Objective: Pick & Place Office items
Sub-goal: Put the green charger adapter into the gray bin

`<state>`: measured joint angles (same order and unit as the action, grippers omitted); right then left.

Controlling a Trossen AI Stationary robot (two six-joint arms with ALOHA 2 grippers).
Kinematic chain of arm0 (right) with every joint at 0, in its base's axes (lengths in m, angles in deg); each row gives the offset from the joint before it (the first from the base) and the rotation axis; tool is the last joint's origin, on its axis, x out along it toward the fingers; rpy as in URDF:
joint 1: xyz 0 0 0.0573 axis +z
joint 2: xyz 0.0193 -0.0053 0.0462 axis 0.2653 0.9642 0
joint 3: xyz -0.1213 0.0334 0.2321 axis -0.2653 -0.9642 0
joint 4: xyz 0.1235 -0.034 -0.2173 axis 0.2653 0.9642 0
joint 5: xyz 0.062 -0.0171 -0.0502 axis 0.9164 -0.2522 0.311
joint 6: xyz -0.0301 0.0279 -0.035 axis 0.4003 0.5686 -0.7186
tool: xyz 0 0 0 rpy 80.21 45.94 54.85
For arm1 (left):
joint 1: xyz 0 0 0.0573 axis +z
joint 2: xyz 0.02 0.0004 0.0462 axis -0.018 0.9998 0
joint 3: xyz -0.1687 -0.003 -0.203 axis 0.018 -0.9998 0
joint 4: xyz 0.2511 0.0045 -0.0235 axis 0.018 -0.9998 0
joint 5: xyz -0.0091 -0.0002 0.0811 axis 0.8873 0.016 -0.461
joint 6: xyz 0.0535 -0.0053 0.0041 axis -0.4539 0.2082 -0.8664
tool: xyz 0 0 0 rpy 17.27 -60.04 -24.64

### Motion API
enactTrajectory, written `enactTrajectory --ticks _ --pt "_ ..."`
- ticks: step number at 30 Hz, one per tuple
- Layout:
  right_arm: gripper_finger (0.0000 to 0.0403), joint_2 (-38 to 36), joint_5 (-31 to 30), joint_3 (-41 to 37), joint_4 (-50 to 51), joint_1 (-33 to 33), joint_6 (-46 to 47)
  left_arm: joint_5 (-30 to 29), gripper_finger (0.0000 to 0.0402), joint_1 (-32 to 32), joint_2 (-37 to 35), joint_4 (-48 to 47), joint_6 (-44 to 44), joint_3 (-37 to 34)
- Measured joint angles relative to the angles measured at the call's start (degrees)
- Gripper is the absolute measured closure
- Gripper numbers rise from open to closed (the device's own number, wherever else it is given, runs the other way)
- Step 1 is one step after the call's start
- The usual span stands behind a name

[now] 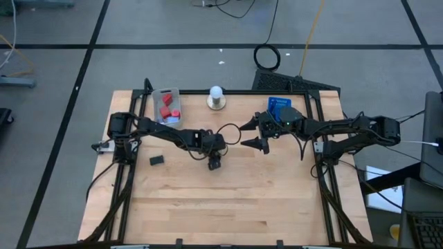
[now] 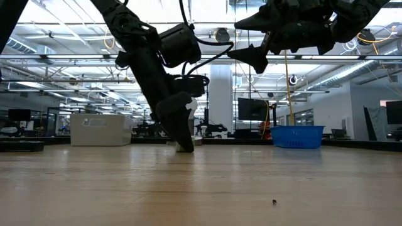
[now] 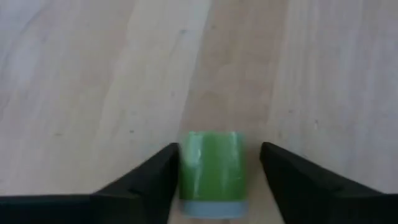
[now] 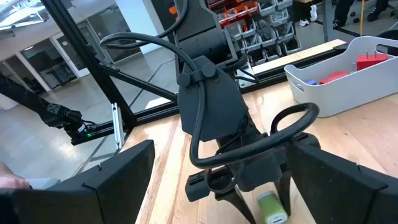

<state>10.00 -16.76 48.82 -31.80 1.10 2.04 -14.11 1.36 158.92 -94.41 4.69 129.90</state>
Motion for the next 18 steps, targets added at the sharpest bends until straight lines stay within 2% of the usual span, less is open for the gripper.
enactTrajectory --ticks 4,5,13,18 --pt "0.0051 0.00 0.01 0.00 -0.02 0.00 0.44 1.21 0.0263 -0.02 0.00 0.00 -1.03 0.00" --pt "0.0051 0.00 0.00 0.00 -0.03 0.03 0.46 1.21 0.0270 -0.02 -0.02 0.02 -1.04 0.00" --pt "0.0051 0.00 0.02 0.00 -0.02 0.04 1.49 -2.54 0.0270 -0.11 -0.93 -0.01 -0.93 -0.12" --pt "0.0051 -0.07 -0.01 0.00 -0.65 0.04 1.49 -5.45 0.0270 -0.11 -5.67 -1.88 -0.80 -0.17"
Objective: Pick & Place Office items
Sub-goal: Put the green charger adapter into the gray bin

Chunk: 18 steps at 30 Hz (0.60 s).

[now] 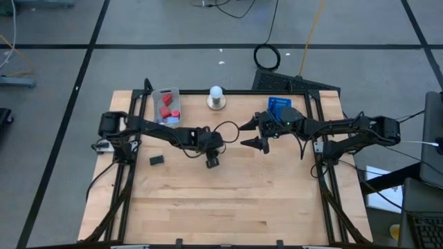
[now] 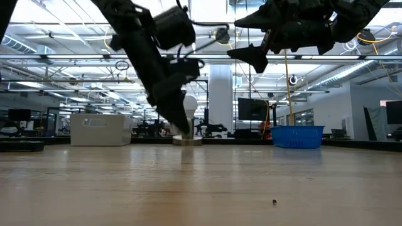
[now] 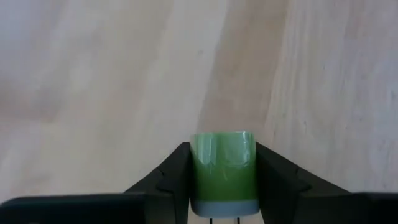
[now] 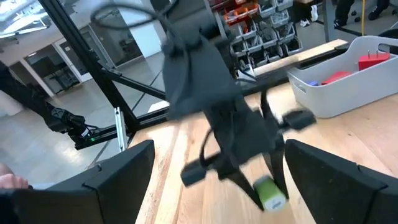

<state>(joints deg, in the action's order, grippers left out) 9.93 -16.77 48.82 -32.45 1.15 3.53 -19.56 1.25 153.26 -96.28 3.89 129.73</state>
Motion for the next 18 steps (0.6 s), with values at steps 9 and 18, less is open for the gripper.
enactTrajectory --ticks 9,18 --pt "0.0051 -5.78 0.08 0.00 -2.79 0.00 -0.36 -8.11 0.0270 0.04 -8.52 -8.88 -0.21 0.04" --pt "0.0051 -10.28 0.10 0.00 5.59 0.11 -1.97 -22.71 0.0270 1.40 -21.20 -21.40 3.15 0.07"
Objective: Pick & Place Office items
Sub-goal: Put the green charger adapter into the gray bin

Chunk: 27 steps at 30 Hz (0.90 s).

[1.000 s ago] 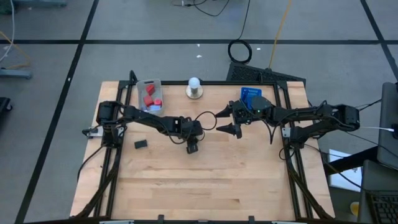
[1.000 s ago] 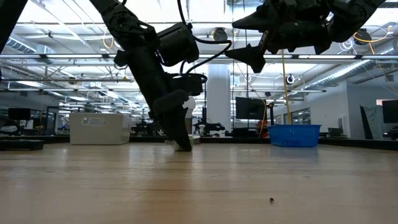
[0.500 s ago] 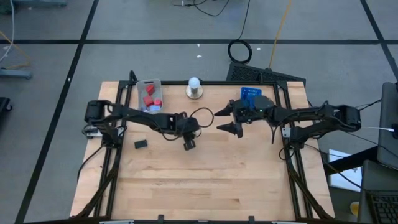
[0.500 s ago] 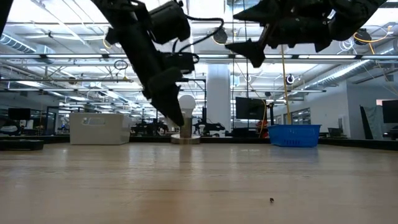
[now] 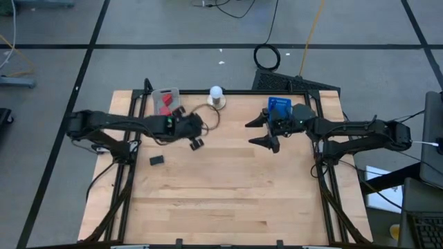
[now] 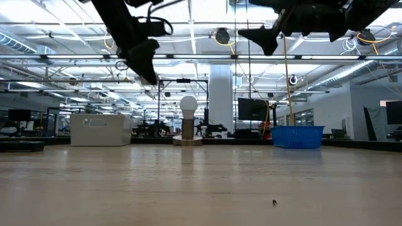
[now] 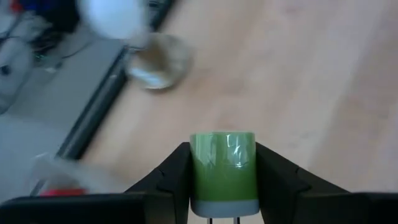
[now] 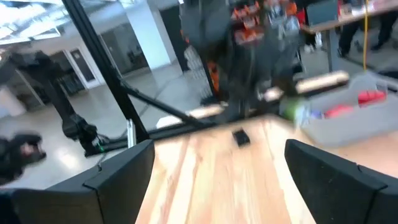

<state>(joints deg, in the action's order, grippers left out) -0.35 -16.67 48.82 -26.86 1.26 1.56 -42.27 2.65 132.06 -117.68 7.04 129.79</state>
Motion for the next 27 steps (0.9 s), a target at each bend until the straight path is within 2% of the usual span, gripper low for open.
enactTrajectory --ticks 6,14,17,21,27 --pt "0.0051 0.62 -0.09 -0.02 2.36 0.04 -0.39 -3.03 0.0270 6.66 -7.93 -2.45 0.65 0.00" --pt "0.0051 0.64 -0.13 -0.02 3.60 0.59 -1.40 -3.65 0.0270 21.15 -13.11 -2.44 5.74 0.04" --pt "0.0051 0.64 -0.14 -0.02 4.52 1.25 -2.28 -0.06 0.0270 27.30 -12.70 -2.99 6.83 0.04" --pt "0.0051 0.64 -0.15 -0.02 5.12 1.99 -3.16 8.01 0.0270 35.43 -10.04 -2.58 6.14 -0.23" --pt "0.0051 0.64 -0.15 -0.02 5.52 2.92 -3.63 18.02 0.0270 44.59 -5.83 1.75 5.37 -4.27"
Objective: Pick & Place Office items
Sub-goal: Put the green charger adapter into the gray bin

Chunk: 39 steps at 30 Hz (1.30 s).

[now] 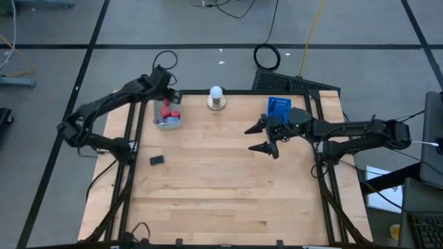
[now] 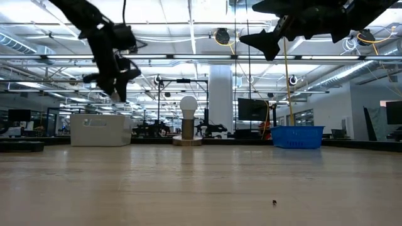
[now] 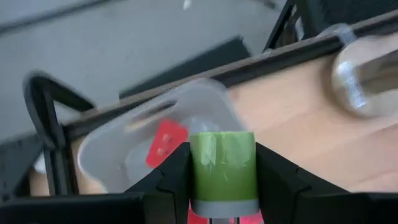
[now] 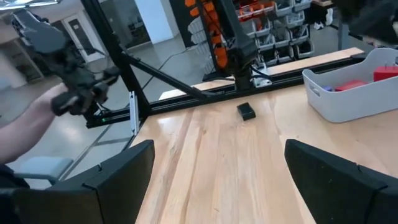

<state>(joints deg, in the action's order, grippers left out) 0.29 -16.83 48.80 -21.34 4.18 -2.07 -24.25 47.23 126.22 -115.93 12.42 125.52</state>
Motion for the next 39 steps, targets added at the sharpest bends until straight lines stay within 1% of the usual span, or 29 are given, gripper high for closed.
enactTrajectory --ticks 2,6,10,18,26,38,39 --pt "0.0051 0.00 0.00 0.00 0.53 0.25 -0.02 1.36 0.0270 1.38 0.79 1.36 -0.11 -1.65" --pt "0.0051 0.00 0.02 0.00 1.53 0.51 -0.42 2.50 0.0270 2.09 1.84 2.89 -0.07 -4.66" --pt "0.0051 0.00 -0.11 0.00 1.92 0.47 -0.52 4.24 0.0270 2.67 1.73 7.66 -0.04 -7.46" --pt "0.0051 0.00 -0.20 0.00 1.80 0.46 -0.57 5.24 0.0270 4.33 1.77 11.30 0.42 -11.77" --pt "0.0051 0.00 -0.22 -0.02 1.58 0.46 -0.46 5.90 0.0270 5.03 1.76 15.52 0.89 -14.04" --pt "0.0051 0.00 -0.22 -0.02 1.58 0.49 -0.42 5.19 0.0270 5.01 1.77 17.19 0.42 -14.59" --pt "0.0051 0.00 -0.22 -0.02 1.58 0.49 -0.39 4.96 0.0264 5.01 1.77 17.53 0.42 -14.59"
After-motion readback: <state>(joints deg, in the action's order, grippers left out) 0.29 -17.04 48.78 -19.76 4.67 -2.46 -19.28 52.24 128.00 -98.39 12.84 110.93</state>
